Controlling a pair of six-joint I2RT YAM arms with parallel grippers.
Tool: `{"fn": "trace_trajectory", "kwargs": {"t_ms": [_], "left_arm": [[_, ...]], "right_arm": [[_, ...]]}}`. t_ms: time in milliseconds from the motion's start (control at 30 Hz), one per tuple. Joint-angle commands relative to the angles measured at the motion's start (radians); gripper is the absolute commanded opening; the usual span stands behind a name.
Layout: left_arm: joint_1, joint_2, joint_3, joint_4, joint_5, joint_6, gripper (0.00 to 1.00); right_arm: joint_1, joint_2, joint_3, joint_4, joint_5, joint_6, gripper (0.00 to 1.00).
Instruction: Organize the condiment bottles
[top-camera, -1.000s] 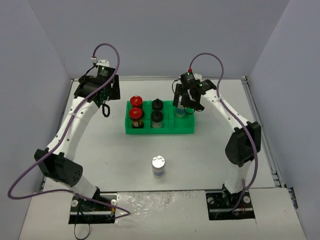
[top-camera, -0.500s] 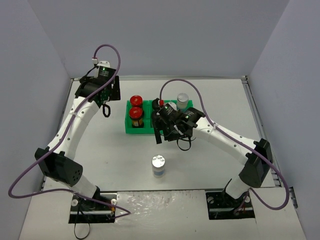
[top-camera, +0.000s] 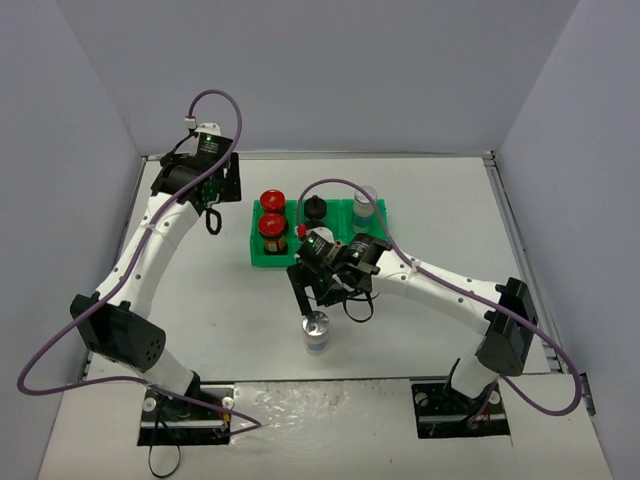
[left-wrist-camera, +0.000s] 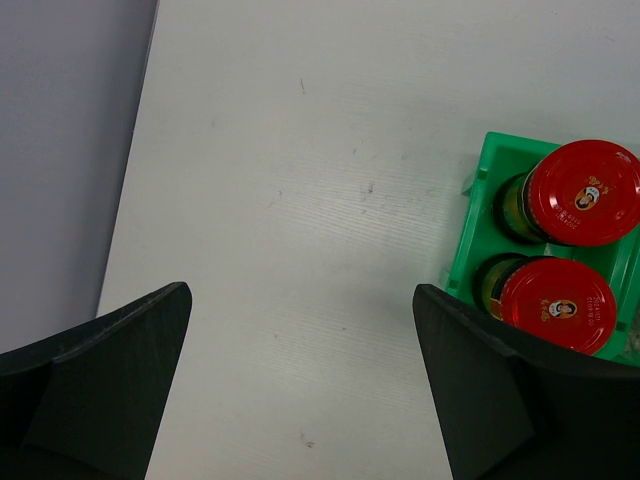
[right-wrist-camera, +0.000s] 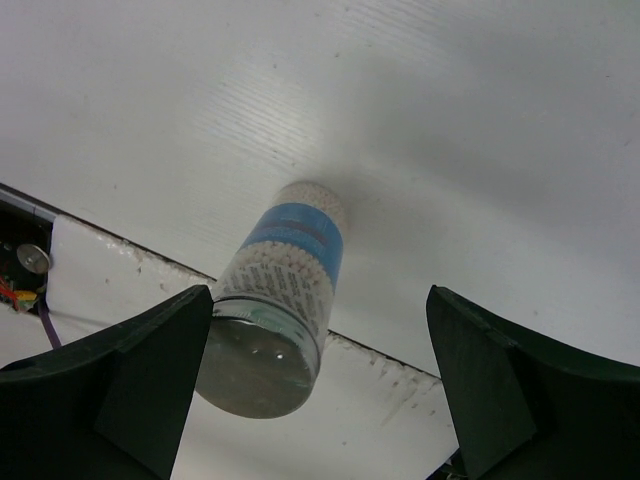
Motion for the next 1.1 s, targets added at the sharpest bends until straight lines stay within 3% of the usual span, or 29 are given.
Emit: {"fn": "trace_trajectory", "kwargs": {"t_ms": [0,700,1067], "left_arm": [[0.008,-0.048,0.026,0.027,-0.02,0.016,0.91],[0.008,-0.057,0.011,0.032,-0.016,0.02,0.91],[0.007,-0.066,-0.009,0.047,-0.005,0.013,0.91]], "right_arm": [[0.029,0.026,0.061,-0.015,-0.005,0.009,0.86],[0.099,0.038,0.032,-0.054,-0.046,0.032,0.87],[0.128,-0.001,-0.065,-0.081,-0.021,0.1,0.8]]}}
